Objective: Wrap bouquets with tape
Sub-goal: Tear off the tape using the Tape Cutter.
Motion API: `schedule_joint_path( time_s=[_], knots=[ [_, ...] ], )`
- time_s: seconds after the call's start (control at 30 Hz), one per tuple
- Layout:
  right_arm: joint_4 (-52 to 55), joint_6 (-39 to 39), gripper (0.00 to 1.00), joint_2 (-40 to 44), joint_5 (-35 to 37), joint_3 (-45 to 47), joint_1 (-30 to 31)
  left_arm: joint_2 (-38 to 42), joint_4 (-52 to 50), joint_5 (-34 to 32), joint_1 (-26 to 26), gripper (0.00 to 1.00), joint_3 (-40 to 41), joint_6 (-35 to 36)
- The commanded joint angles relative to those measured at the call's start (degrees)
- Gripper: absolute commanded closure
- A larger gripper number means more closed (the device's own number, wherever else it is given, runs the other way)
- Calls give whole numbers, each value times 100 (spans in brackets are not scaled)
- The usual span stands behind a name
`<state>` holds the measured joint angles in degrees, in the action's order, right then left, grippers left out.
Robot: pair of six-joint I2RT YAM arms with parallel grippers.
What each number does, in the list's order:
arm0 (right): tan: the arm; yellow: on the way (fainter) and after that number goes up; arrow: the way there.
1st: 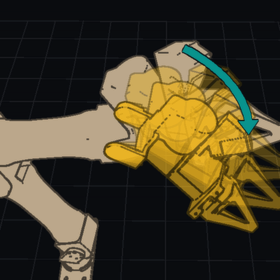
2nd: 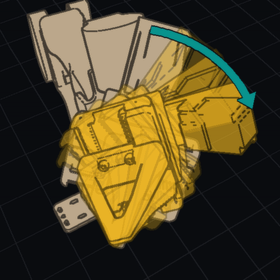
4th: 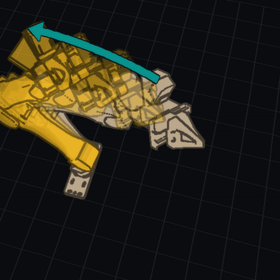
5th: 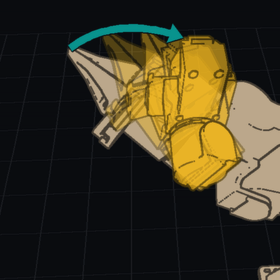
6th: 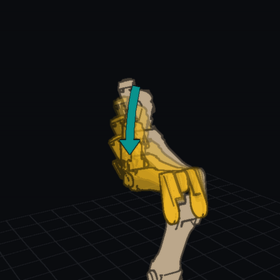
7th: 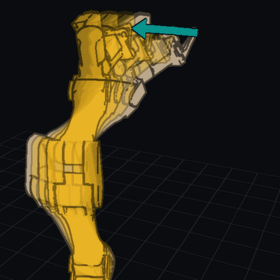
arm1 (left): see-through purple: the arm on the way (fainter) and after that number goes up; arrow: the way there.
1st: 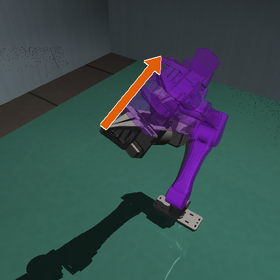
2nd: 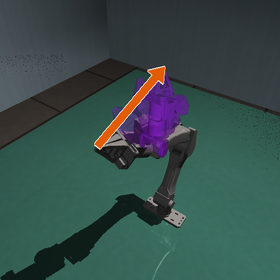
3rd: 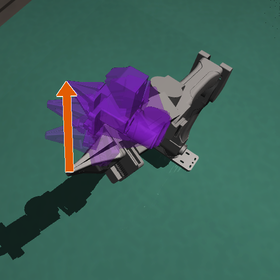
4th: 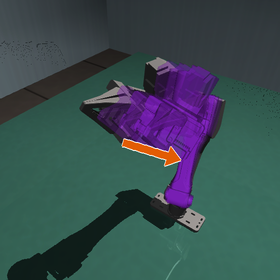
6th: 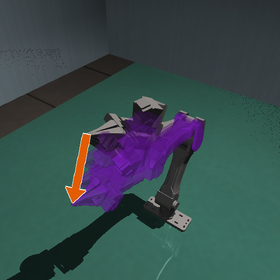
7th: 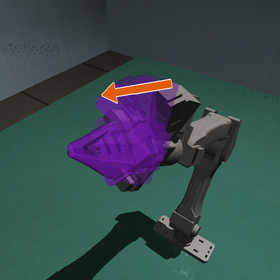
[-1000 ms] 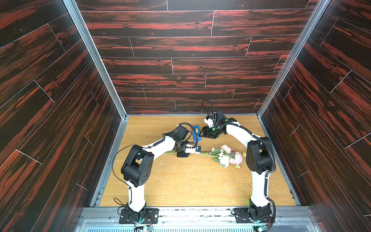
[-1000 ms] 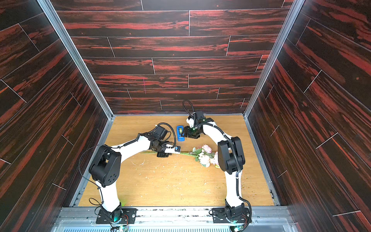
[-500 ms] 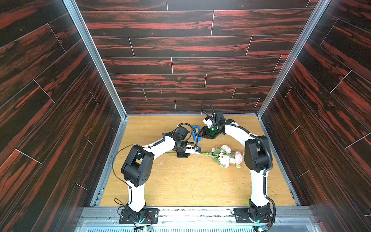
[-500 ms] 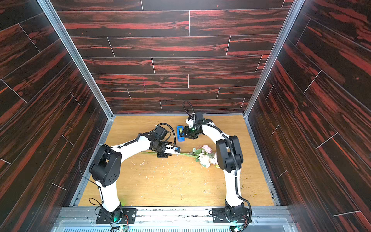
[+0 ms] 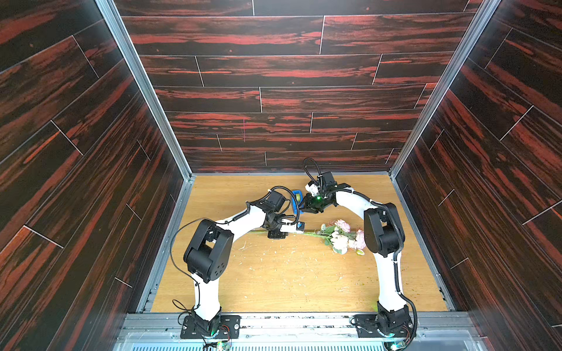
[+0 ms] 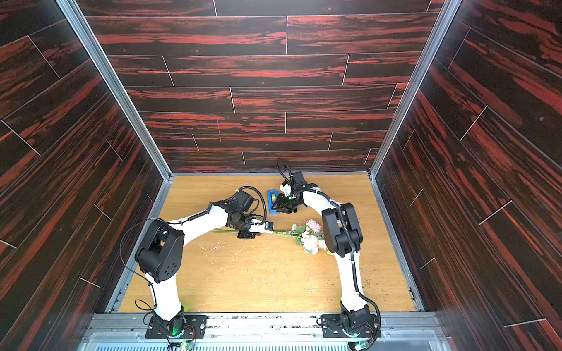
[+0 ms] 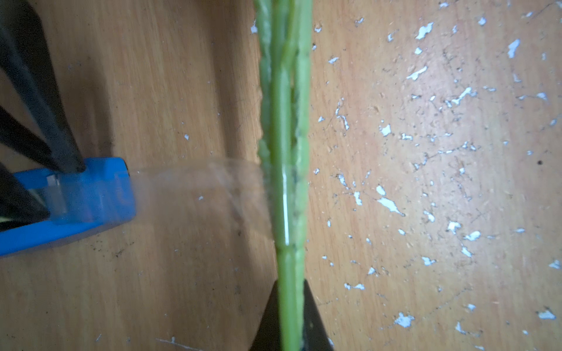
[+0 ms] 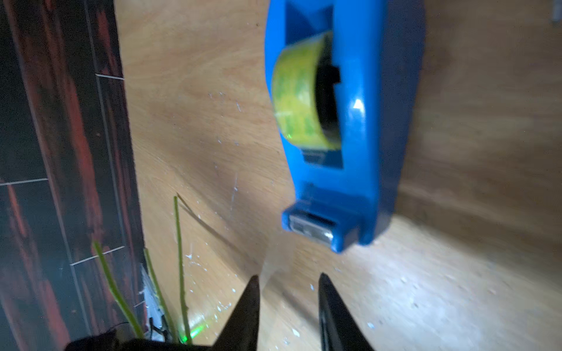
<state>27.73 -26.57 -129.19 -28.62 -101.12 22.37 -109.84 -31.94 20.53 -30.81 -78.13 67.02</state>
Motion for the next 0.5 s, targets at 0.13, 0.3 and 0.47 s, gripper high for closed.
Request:
schedule_joint_path(
  time_s=[0.13, 0.3, 0.47],
  knots=[
    [-154, -206, 78, -405, -133, -107, 46, -149, -287, 455, -75, 100, -139, 110],
    [-227, -237, 100, -432, 43, 54, 43, -237, -288, 467, -75, 100, -231, 80],
    [-254, -227, 100, -495, 243, 209, 39, -275, -243, 491, -75, 100, -264, 41]
  ],
)
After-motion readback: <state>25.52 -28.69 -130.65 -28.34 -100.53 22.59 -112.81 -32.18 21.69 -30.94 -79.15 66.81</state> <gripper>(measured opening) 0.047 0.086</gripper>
